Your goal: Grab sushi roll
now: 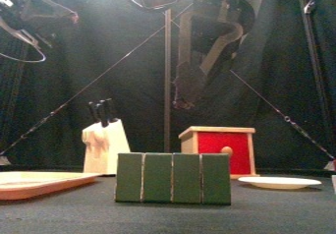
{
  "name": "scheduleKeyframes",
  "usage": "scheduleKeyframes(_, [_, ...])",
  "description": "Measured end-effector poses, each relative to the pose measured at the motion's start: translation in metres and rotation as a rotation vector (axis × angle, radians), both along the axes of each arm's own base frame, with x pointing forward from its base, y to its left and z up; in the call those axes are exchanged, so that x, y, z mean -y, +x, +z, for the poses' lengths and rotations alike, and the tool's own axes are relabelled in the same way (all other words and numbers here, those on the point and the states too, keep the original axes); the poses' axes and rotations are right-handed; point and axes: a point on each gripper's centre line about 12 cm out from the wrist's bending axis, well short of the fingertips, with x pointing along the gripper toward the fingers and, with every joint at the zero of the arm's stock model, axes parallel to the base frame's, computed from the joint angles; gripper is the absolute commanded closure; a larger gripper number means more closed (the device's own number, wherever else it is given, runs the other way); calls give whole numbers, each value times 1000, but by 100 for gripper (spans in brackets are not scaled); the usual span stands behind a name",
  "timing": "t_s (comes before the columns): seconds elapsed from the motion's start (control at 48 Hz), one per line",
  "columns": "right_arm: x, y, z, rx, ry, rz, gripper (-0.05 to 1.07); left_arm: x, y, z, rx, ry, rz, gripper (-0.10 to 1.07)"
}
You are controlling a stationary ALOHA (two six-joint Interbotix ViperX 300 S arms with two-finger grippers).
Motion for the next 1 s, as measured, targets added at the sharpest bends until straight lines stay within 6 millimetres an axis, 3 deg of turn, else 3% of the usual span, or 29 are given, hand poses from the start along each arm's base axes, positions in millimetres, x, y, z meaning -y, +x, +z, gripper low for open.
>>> scheduleKeyframes(0.312, [-1, 5, -10, -18, -7, -4, 24, -1, 0, 0, 2, 1, 6, 100])
scheduleKeyframes(0.417, [-1, 6, -12, -23, -12, -3, 17, -2, 0, -1, -2, -1, 8, 100])
scheduleKeyframes(1.0, [7, 16, -33, -56, -54, -7, 13, -3, -1, -4, -2, -3, 13, 100])
